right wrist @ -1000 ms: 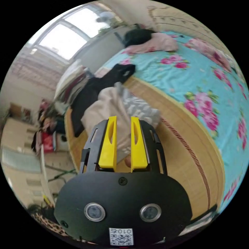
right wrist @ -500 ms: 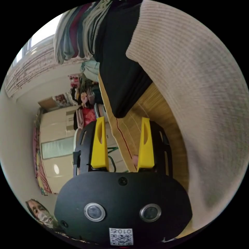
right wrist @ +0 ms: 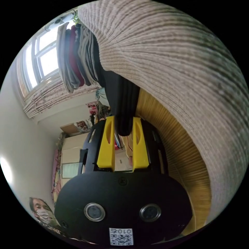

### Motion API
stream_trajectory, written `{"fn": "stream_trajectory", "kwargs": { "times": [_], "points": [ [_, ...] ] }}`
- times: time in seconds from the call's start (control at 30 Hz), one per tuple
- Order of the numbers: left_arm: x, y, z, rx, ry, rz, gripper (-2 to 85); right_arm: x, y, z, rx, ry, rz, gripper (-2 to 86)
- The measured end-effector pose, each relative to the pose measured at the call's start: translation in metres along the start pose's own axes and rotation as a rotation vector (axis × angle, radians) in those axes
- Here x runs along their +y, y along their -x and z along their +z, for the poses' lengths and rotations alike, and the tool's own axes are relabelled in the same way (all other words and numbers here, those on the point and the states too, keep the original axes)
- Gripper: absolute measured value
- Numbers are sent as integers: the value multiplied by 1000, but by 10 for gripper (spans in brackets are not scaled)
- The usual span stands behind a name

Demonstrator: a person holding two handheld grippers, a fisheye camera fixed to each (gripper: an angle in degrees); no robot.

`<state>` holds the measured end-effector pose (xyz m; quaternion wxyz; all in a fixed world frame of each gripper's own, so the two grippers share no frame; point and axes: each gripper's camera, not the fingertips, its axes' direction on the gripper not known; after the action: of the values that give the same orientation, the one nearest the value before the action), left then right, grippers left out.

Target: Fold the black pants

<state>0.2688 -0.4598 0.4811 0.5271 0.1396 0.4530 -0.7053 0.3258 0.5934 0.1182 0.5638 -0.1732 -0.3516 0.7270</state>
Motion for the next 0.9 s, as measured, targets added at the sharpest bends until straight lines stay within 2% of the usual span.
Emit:
{"fn": "stream_trajectory", "kwargs": {
  "times": [0.3,0.53,0.6,0.67,0.8,0.9],
  "points": [
    [-5,1,24,-2,-7,2,-1,-8,20,27,57,-23,-21,80],
    [-7,-7,53,-25,8,37,-1,-12,64,39,45,101,-77,63],
    [-4,-23,72,-96,67,108,-2,-6,80,39,28,150,-105,61],
    [9,-50,121,-141,228,198,-2,4,94,40,36,214,-142,60],
    [51,-74,215,85,440,247,-1,46,105,49,102,435,-167,60],
    [110,-79,303,200,705,225,-1,82,94,56,185,603,-162,61]
  ]
}}
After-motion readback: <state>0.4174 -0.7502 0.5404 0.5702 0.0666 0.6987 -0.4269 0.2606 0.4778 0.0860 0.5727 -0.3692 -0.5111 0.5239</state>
